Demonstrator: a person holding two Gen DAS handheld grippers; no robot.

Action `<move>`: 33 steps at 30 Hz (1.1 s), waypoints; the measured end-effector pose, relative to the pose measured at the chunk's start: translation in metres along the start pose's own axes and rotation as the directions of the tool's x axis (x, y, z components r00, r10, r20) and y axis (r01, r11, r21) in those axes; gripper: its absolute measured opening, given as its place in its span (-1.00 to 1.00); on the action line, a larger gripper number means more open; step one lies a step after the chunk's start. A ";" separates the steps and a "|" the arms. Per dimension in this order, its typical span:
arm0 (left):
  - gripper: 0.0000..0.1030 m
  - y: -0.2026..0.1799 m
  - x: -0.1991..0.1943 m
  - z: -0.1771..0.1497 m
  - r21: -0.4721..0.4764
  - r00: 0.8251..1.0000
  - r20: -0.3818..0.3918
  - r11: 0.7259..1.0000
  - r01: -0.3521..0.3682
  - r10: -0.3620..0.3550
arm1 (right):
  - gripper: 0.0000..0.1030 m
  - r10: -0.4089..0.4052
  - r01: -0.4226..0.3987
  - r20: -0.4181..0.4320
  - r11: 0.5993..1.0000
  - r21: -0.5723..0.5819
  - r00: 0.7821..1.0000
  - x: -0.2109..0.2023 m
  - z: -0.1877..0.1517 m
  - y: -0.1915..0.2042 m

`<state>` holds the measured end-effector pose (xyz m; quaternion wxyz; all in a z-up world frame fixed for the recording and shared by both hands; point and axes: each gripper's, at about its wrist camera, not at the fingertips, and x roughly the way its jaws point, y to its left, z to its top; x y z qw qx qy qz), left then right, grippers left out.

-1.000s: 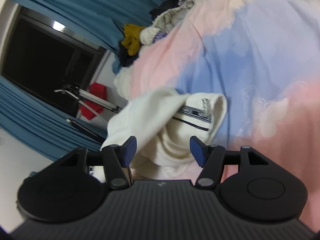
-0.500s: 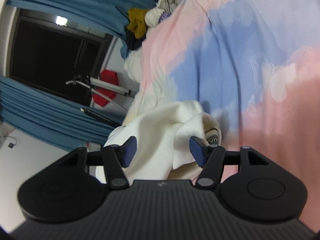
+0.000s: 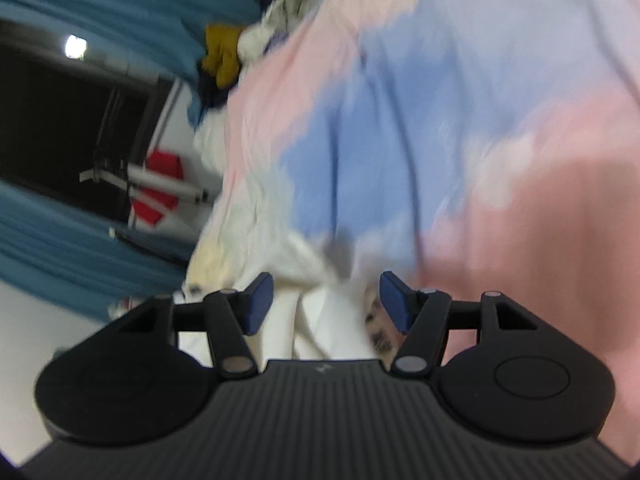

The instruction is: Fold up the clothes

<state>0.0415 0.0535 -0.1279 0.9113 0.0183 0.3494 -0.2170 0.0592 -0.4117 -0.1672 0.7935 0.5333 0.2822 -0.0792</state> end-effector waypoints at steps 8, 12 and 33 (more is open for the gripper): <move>-0.82 0.000 0.003 0.002 0.025 1.000 0.010 1.000 -0.004 0.003 | 0.22 0.075 -0.074 0.003 0.987 -0.144 0.997 0.008 -0.008 0.033; -0.80 -0.012 0.003 0.002 0.062 1.000 0.029 0.998 -0.011 0.010 | 0.22 0.026 -0.028 -0.014 0.979 -0.201 1.000 0.027 -0.011 0.047; -0.77 -0.011 -0.003 -0.003 0.026 0.996 0.087 1.000 0.014 -0.016 | 0.17 0.019 -0.041 -0.078 0.954 -0.295 0.997 0.055 -0.033 0.066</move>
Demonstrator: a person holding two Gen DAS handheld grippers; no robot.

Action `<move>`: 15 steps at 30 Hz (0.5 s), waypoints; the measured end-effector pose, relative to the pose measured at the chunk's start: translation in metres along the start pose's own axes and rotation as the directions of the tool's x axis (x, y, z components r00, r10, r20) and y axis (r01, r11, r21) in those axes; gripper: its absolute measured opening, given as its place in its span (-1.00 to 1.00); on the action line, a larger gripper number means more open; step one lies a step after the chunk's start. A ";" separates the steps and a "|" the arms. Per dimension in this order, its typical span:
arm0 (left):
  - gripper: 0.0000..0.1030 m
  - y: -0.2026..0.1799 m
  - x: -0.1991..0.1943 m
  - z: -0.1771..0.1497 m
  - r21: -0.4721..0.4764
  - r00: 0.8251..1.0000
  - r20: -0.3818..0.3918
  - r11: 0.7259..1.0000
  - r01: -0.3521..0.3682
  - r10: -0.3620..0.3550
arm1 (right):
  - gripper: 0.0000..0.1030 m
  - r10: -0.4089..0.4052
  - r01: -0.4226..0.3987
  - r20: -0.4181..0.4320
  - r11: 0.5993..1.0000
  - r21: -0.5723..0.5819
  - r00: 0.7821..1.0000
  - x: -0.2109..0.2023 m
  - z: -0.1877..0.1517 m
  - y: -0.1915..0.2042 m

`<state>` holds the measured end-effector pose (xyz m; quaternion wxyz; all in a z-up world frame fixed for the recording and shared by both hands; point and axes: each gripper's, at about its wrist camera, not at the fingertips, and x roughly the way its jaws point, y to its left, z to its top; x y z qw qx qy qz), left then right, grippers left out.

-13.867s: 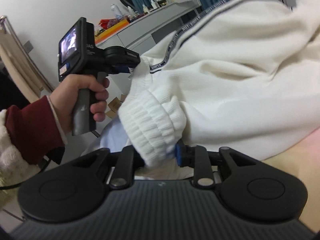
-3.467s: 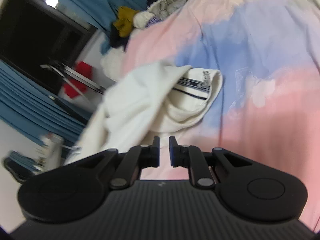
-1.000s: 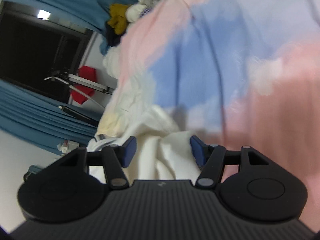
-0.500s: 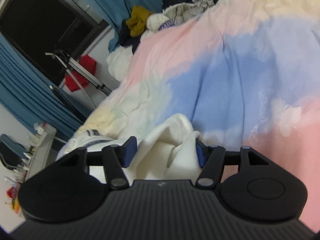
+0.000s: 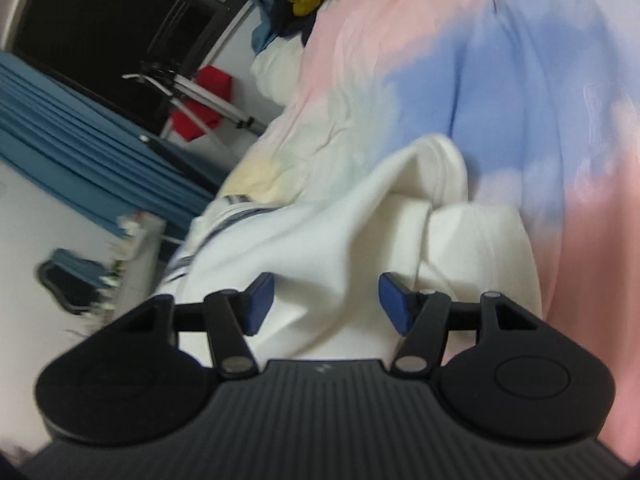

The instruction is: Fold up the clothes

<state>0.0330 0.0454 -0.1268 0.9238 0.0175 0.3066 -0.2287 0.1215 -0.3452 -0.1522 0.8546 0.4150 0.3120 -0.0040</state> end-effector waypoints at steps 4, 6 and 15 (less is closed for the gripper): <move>-0.77 -0.003 0.000 0.001 0.008 1.000 0.010 1.000 -0.003 0.002 | -0.86 -0.057 0.061 0.038 0.990 -0.124 0.998 0.008 -0.006 0.015; -0.77 -0.001 0.000 0.003 0.004 1.000 0.014 1.000 0.002 -0.002 | -0.89 -0.058 0.067 0.069 0.988 -0.136 0.996 0.001 -0.009 0.016; -0.34 -0.002 -0.044 0.041 -0.012 0.981 0.159 0.993 0.119 -0.116 | -0.91 -0.037 0.039 0.340 0.999 -0.002 0.940 -0.115 -0.019 0.004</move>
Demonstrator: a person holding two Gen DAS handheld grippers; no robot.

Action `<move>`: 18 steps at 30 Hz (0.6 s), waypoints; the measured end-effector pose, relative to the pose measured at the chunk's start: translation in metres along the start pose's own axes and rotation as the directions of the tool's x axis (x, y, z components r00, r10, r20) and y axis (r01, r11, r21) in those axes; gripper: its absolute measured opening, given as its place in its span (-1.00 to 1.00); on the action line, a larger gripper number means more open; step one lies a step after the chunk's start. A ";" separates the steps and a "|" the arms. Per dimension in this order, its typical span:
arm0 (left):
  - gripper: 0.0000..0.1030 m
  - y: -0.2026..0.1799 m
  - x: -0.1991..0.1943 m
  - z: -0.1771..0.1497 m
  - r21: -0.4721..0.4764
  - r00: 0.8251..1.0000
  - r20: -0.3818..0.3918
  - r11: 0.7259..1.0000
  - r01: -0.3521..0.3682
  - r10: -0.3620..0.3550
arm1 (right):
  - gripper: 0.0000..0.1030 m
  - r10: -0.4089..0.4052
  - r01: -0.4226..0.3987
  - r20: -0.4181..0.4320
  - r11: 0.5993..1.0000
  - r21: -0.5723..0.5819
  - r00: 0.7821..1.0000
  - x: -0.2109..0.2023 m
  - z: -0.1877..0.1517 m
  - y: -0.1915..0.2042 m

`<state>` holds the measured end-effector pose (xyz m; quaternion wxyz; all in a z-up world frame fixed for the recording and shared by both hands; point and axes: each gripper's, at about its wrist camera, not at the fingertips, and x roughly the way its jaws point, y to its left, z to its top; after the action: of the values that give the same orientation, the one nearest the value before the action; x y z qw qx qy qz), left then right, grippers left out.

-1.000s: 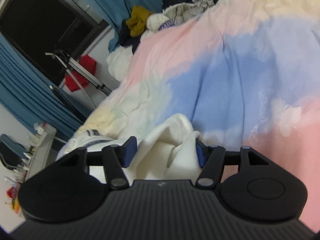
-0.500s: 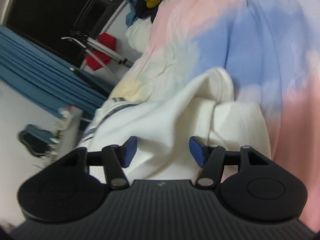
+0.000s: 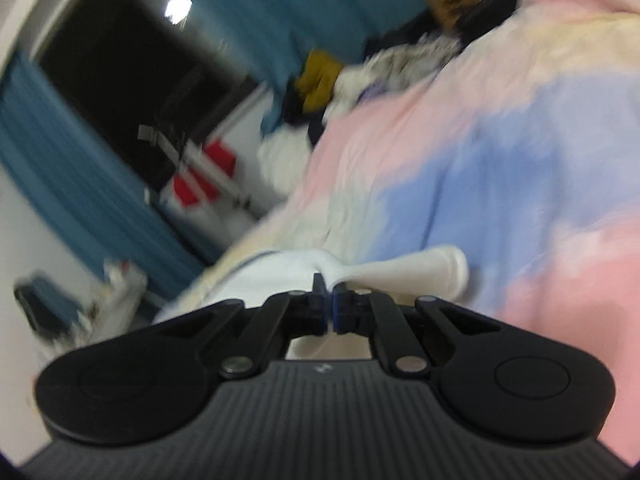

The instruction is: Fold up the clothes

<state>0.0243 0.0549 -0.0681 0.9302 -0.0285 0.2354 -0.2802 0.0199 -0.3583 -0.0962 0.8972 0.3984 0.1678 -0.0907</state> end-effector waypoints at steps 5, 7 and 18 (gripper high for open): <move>0.02 -0.003 -0.016 0.041 0.022 0.998 0.066 1.000 0.023 -0.024 | -0.91 -0.228 0.196 0.154 0.961 0.196 0.962 -0.073 0.006 -0.057; 0.20 -0.006 -0.006 0.062 0.107 0.997 0.074 0.994 -0.023 0.015 | -0.91 -0.285 0.240 0.101 0.916 0.322 0.953 -0.075 0.003 -0.087; 0.47 -0.065 0.185 0.118 0.677 0.979 -0.181 0.734 0.057 0.091 | -0.90 -0.320 0.279 0.078 0.904 0.322 0.944 -0.044 -0.009 -0.095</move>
<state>0.1801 -0.1081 -0.0294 0.8501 0.3433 0.2105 -0.3394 -0.0517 -0.4138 -0.1506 0.8086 0.4956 0.1526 -0.2781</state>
